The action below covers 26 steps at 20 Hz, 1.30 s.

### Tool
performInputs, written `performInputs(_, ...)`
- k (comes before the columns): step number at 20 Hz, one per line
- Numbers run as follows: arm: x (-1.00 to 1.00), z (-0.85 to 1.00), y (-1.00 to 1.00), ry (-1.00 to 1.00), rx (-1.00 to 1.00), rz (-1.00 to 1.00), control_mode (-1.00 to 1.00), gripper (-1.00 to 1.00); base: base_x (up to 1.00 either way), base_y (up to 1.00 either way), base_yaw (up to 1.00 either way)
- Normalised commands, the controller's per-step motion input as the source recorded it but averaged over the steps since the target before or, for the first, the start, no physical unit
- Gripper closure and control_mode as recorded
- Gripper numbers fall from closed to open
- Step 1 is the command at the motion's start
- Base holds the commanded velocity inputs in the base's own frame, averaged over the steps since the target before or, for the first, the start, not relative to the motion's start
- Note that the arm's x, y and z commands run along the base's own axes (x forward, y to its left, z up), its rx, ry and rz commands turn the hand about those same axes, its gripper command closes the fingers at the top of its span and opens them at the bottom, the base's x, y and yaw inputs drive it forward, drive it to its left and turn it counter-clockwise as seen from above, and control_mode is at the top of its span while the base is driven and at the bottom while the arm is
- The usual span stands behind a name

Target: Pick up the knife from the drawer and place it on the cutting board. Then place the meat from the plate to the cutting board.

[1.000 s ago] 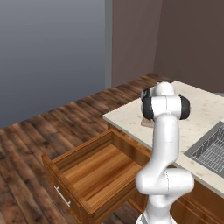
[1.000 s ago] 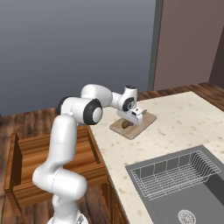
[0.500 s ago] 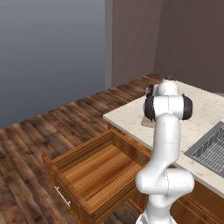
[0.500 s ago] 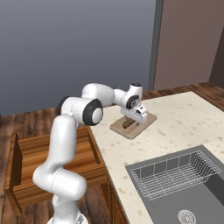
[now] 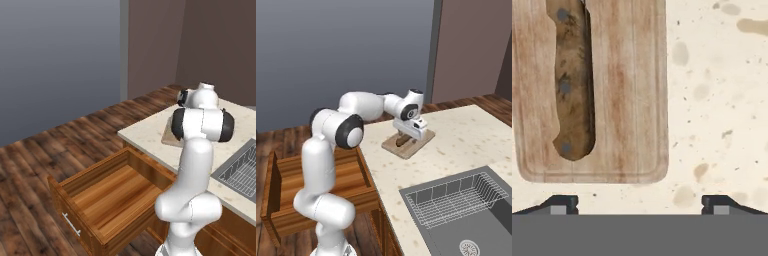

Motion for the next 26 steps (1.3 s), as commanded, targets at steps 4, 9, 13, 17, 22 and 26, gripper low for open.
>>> performInputs(4,-1.0,0.1,0.29,-0.14,0.0,0.0,-1.0,-1.0,0.0,0.0,0.0)
performInputs(9,-0.95,0.21,0.53,-0.09,-0.1,-0.01,-1.0,-1.0,0.0,0.0,0.0)
performInputs(13,-0.96,0.6,0.55,0.0,-0.09,0.0,-1.0,-1.0,0.0,0.0,0.0)
performInputs(17,-0.98,0.8,0.43,0.01,-0.09,0.0,-1.0,-1.0,0.0,0.0,0.0)
performInputs(22,-0.8,0.85,0.31,0.11,-0.02,0.0,-1.0,-1.0,0.0,0.0,0.0)
performInputs(26,-0.63,0.52,0.31,0.08,0.0,0.01,-1.0,-1.0,0.0,0.0,0.0)
